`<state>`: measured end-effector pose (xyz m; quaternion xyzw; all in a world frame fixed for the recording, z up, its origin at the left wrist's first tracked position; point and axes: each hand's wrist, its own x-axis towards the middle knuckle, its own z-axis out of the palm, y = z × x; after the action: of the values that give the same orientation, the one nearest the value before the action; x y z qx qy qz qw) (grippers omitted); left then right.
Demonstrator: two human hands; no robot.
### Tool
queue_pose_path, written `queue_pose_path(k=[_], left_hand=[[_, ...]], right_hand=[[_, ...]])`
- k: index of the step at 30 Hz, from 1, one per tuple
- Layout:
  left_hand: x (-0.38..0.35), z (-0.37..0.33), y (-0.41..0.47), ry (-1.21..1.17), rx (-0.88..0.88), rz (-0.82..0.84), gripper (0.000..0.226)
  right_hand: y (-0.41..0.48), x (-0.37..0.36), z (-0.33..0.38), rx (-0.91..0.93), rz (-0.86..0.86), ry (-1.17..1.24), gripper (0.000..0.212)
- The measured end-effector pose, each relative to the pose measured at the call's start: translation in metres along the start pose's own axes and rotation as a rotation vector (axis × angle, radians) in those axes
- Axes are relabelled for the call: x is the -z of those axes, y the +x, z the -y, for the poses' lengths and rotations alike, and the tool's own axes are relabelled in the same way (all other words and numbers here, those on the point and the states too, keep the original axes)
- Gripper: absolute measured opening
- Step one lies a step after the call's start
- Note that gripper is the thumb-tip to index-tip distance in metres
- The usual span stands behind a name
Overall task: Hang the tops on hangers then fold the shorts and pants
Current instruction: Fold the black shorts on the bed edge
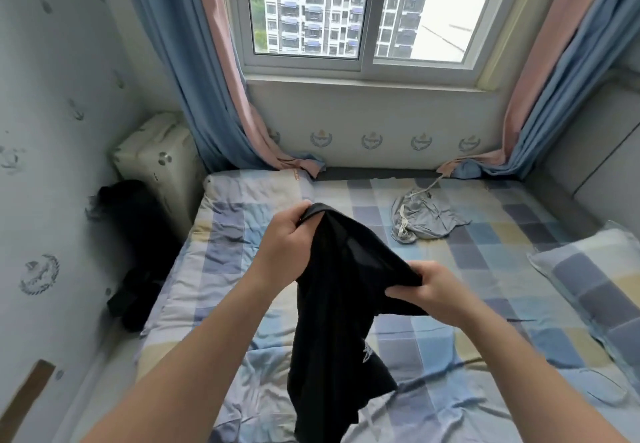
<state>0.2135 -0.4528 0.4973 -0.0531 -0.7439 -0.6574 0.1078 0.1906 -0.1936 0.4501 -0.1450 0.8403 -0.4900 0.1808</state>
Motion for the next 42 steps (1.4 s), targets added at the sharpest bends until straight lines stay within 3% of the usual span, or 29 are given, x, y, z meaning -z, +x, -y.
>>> queue_pose_path(k=[1, 4, 6, 11, 14, 18, 23, 28, 32, 39, 42], left_hand=[[0.002, -0.001, 0.002, -0.002, 0.005, -0.022, 0.031], [0.002, 0.006, 0.007, 0.035, 0.041, -0.076, 0.027], [-0.007, 0.016, 0.01, 0.071, 0.087, -0.138, 0.033], [-0.042, 0.043, 0.022, 0.163, 0.197, -0.272, 0.027], [-0.074, 0.052, 0.026, 0.15, 0.255, -0.135, 0.014], [-0.127, 0.069, 0.017, 0.221, 0.32, 0.019, 0.059], [-0.195, 0.087, -0.007, 0.135, 0.452, 0.287, 0.04], [-0.266, 0.084, -0.016, 0.202, 0.419, 0.519, 0.052], [-0.318, 0.073, -0.017, 0.195, 0.422, 0.633, 0.039], [-0.344, 0.079, -0.007, 0.292, 0.485, 0.407, 0.031], [-0.331, 0.081, 0.006, 0.17, 0.555, 0.236, 0.043]], right_hand=[[0.001, 0.0, -0.01, -0.037, -0.004, -0.01, 0.032], [0.003, 0.007, -0.038, -0.138, -0.044, -0.047, 0.013], [0.003, 0.019, -0.051, -0.166, -0.051, -0.071, 0.014], [-0.001, 0.059, -0.051, -0.113, -0.064, 0.068, 0.018], [-0.005, 0.084, -0.04, -0.043, -0.066, 0.192, 0.017], [-0.01, 0.11, -0.028, 0.05, -0.02, 0.196, 0.037], [-0.017, 0.137, -0.039, 0.097, -0.038, 0.155, 0.045], [-0.031, 0.174, -0.053, 0.118, -0.034, 0.161, 0.032], [-0.038, 0.201, -0.054, 0.121, -0.058, 0.221, 0.023], [-0.042, 0.24, -0.081, 0.101, -0.312, 0.325, 0.006], [-0.041, 0.245, -0.097, 0.045, -0.374, 0.324, 0.028]])
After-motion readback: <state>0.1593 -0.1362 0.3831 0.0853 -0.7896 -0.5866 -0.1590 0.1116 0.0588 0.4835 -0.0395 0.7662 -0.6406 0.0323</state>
